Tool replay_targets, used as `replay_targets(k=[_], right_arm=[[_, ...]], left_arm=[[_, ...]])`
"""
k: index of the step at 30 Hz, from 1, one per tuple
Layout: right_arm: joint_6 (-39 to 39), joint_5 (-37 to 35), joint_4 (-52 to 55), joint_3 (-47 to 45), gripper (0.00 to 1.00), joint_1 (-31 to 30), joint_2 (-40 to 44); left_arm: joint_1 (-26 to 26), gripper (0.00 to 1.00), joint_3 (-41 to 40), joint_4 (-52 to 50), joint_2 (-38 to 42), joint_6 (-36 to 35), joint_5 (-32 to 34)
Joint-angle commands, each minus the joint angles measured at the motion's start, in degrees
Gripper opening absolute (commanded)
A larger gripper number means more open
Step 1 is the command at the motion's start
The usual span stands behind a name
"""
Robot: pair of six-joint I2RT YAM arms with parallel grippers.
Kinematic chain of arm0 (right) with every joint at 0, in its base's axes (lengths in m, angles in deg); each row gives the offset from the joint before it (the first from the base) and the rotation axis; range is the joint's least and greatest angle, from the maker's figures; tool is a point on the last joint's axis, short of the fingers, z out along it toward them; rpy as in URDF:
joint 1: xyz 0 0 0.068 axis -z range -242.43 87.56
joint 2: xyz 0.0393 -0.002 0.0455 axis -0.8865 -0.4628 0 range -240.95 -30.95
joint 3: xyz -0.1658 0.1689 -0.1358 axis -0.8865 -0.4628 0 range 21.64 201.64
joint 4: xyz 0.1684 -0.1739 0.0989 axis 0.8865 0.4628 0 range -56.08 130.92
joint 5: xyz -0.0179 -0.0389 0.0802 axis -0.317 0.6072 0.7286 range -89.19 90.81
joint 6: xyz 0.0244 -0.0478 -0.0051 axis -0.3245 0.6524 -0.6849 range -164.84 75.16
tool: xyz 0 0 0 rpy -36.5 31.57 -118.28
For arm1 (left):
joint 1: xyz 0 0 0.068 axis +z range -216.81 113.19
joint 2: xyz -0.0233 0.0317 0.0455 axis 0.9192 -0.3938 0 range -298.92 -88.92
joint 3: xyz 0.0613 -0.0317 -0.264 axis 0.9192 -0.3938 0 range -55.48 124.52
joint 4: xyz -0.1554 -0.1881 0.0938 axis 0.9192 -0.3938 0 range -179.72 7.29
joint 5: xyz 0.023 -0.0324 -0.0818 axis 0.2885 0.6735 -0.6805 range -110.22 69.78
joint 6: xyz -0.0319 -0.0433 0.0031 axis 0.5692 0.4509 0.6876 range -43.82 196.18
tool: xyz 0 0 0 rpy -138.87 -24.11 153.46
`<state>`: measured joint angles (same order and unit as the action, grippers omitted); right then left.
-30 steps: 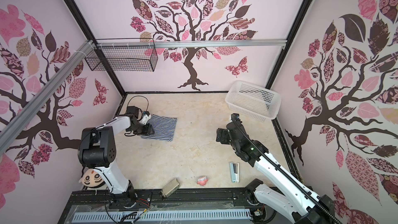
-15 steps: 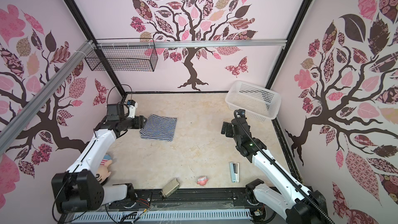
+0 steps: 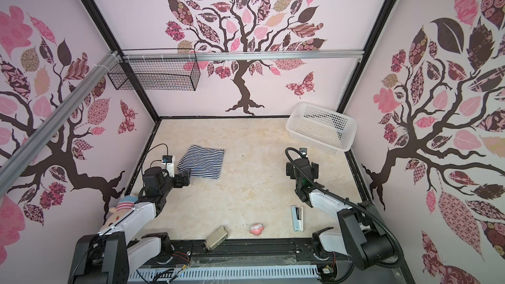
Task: Fold and stack tank tops
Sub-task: Reset both arms
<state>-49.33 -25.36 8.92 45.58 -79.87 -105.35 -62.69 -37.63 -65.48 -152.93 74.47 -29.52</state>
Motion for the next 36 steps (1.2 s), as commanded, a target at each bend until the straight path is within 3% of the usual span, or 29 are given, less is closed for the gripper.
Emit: replay_targets(k=[1, 15, 21, 25, 27, 34, 36], right_arm=[[4.2, -0.2, -12.5, -1.2, 1.00, 0.3, -1.1], [5.6, 6.5, -34.5, -8.6, 1.00, 5.6, -5.5], [7.6, 7.8, -38.1, -9.6, 1.00, 6.3, -6.8], [4.4, 10.9, -46.2, -11.1, 1.00, 10.4, -12.1], [4.1, 12.0, -45.1, -10.0, 1.00, 11.0, -13.3], [3.7, 12.6, -43.6, -8.8, 1.00, 11.5, -14.6], [3.8, 12.6, -43.9, -8.8, 1.00, 11.5, -14.8]], left_arm=[[0.0, 0.97, -0.5, 12.4, -2.8, -0.1, 0.0], [1.0, 0.97, -0.3, 22.6, -9.0, 0.8, 1.5], [1.9, 0.97, -0.1, 26.1, -11.3, 4.7, -2.1], [2.0, 0.97, 1.9, 26.4, -14.2, 4.5, -2.4], [2.0, 0.97, 2.2, 27.3, -15.2, 4.1, -2.2], [2.0, 0.97, -1.0, 44.7, -26.5, 3.0, -3.7], [2.0, 0.97, 1.1, 39.6, -25.8, 2.4, -4.6]])
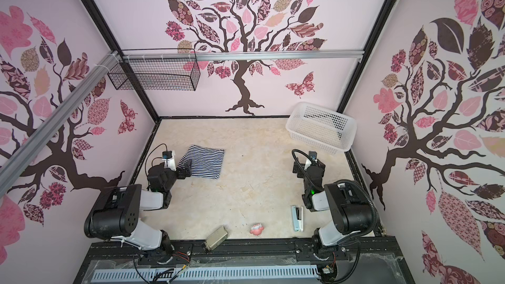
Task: Fold and stack tank tops
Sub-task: Reset both arms
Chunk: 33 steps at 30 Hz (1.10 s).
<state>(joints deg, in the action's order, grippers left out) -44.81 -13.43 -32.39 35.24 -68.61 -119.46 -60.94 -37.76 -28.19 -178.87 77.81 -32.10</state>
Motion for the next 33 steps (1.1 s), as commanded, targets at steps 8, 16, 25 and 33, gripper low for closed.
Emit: replay_targets(k=[8, 16, 25, 33], right_arm=[[-0.9, 0.7, -2.3, 1.5, 1.00, 0.3, -0.6], [-1.5, 1.5, -0.7, 2.5, 1.00, 1.0, -0.9], [-1.6, 1.8, -0.2, 2.7, 1.00, 1.2, -1.0], [-1.7, 2.0, 0.0, 2.9, 1.00, 1.3, -0.9]], left_arm=[[-0.1, 0.97, 3.4, -2.1, 0.2, -2.1, -3.2], [-0.2, 0.97, 3.4, -2.8, 0.7, -2.2, -2.8], [-0.2, 0.97, 3.4, -2.8, 0.7, -2.2, -2.7], [-0.2, 0.97, 3.6, -2.9, 0.6, -2.3, -2.7]])
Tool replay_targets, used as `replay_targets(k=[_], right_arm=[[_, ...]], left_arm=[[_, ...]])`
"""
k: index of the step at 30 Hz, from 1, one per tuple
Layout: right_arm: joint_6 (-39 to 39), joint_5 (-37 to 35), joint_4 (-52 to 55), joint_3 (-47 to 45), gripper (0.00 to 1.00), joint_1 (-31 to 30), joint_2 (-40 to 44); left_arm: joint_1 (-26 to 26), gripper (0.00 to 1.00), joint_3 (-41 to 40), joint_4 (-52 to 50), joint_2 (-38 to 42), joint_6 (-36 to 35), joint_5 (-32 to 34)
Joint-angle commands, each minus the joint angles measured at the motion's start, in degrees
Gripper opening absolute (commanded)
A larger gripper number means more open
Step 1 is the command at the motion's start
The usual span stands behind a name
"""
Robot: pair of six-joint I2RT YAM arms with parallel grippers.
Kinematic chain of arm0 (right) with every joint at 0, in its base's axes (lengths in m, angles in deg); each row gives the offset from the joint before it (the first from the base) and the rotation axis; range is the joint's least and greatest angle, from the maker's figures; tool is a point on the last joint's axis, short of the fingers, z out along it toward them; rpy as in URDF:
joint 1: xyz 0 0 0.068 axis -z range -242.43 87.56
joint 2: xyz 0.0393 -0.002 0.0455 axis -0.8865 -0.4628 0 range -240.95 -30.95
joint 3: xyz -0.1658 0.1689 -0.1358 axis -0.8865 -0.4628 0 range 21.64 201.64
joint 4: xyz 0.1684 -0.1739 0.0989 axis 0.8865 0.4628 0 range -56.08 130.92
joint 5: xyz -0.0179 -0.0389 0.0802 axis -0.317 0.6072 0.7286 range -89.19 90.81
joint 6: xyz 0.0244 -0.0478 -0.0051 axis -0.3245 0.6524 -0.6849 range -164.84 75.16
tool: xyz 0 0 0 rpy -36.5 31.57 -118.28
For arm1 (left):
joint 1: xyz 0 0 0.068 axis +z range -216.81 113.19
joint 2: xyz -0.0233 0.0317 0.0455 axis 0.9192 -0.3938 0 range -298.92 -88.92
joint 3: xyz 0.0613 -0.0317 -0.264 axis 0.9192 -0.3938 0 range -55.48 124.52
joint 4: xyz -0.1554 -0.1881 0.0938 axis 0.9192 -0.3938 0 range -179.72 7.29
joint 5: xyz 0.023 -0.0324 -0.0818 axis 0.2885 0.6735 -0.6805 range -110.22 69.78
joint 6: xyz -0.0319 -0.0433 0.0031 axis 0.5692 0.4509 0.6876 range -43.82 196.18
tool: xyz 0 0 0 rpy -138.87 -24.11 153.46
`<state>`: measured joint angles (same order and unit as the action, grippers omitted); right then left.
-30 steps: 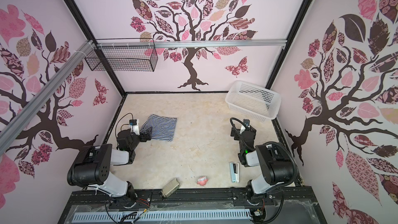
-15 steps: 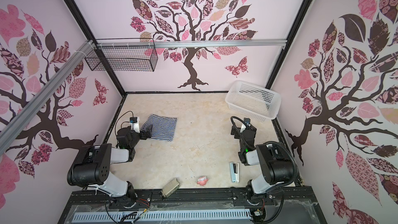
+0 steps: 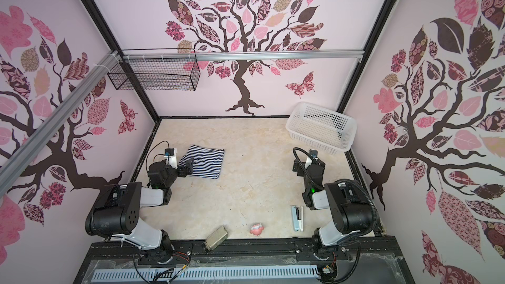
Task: Fold and stack tank tops
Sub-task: Reset both arms
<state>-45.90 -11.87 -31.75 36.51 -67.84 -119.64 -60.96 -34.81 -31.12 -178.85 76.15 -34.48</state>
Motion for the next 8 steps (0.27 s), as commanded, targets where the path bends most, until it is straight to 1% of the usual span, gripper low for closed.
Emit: replay_targets(k=[1, 8], right_arm=[[-0.6, 0.5, -0.5, 1.7, 1.00, 0.6, -0.8], [-0.6, 0.6, -0.3, 1.7, 1.00, 0.7, -0.8]], left_arm=[[-0.3, 0.97, 0.6, 0.0, 0.6, -0.7, -0.2], [-0.5, 0.97, 0.5, -0.2, 0.8, -0.7, 0.1]])
